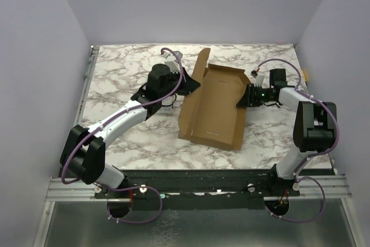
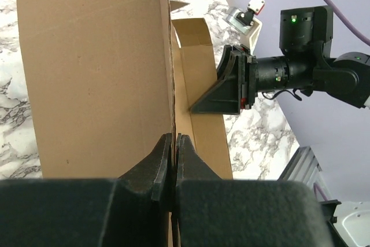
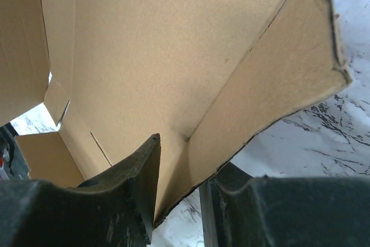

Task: Fold the paper box
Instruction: Fold the paper box at the center of the board.

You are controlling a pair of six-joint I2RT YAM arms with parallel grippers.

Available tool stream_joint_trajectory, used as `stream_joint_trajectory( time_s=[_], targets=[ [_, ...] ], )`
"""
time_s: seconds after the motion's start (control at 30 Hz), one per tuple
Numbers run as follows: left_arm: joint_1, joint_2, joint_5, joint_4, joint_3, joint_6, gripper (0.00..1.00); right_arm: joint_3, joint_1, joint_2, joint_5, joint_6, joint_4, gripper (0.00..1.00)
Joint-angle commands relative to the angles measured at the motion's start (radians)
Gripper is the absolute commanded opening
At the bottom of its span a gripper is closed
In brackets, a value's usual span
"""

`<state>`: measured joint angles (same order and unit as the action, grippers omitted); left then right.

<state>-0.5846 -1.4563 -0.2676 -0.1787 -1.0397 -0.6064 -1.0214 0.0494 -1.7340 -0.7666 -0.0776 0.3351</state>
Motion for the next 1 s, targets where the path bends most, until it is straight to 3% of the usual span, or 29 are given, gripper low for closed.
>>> stream_joint_trajectory(
  time_s=[0.0, 0.1, 0.33, 0.4, 0.57, 0.77, 0.8, 0.87, 0.97],
  targets=[
    [-0.013, 0.020, -0.058, 0.008, 0.030, -0.022, 0.00, 0.005, -0.002, 0.009, -0.026, 0.015, -0.013, 0.34],
    [-0.014, 0.026, -0.050, 0.004, 0.032, -0.028, 0.00, -0.007, -0.004, 0.009, -0.018, -0.007, 0.014, 0.37],
    [-0.014, 0.051, 0.050, 0.077, 0.045, 0.030, 0.00, 0.013, 0.000, 0.087, 0.120, -0.184, 0.125, 0.64],
    [-0.013, 0.060, 0.061, 0.077, 0.057, 0.036, 0.00, 0.030, 0.000, 0.101, 0.098, -0.193, 0.140, 0.65],
    [-0.012, 0.076, 0.084, 0.078, 0.061, 0.028, 0.00, 0.033, 0.000, 0.060, -0.018, -0.204, 0.222, 0.60],
    [-0.012, 0.105, 0.103, 0.074, 0.080, 0.032, 0.00, 0.043, 0.007, 0.099, -0.015, -0.199, 0.241, 0.62],
    [-0.012, 0.107, 0.096, 0.070, 0.083, 0.031, 0.00, 0.039, 0.011, 0.097, -0.031, -0.187, 0.241, 0.59],
    [-0.012, 0.109, 0.081, 0.067, 0.086, 0.032, 0.00, 0.025, 0.012, 0.083, -0.049, -0.181, 0.247, 0.43],
    [-0.012, 0.122, 0.071, 0.063, 0.093, 0.038, 0.00, 0.006, 0.013, 0.072, -0.033, -0.169, 0.234, 0.34]
  ],
)
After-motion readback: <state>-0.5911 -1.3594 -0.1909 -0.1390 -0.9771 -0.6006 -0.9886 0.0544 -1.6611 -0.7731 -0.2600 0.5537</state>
